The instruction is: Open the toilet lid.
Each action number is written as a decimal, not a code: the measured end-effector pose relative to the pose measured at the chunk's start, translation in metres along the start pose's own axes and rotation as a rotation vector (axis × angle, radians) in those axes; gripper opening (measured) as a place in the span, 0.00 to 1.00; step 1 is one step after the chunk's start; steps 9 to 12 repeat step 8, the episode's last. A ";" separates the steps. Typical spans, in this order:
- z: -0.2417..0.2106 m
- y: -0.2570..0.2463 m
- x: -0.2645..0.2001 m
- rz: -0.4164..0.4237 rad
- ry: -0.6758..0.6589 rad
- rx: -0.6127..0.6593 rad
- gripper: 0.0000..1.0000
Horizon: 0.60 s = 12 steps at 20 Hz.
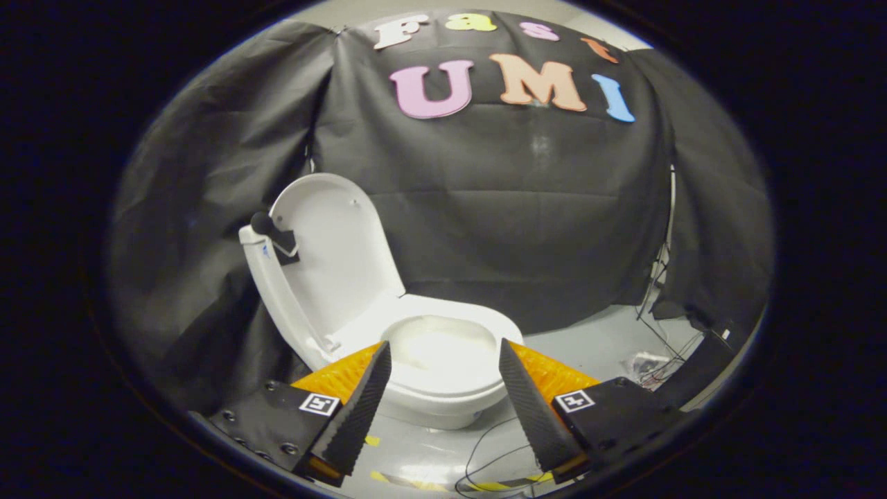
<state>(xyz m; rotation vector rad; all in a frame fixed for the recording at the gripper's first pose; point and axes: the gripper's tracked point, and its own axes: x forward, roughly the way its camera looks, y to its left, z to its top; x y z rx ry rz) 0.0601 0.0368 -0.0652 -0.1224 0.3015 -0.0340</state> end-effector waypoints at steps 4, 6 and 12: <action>0.000 -0.015 0.001 -0.012 0.011 0.029 0.97; 0.002 -0.020 0.001 -0.019 0.000 0.054 0.97; 0.008 -0.025 -0.001 -0.022 -0.025 0.092 0.97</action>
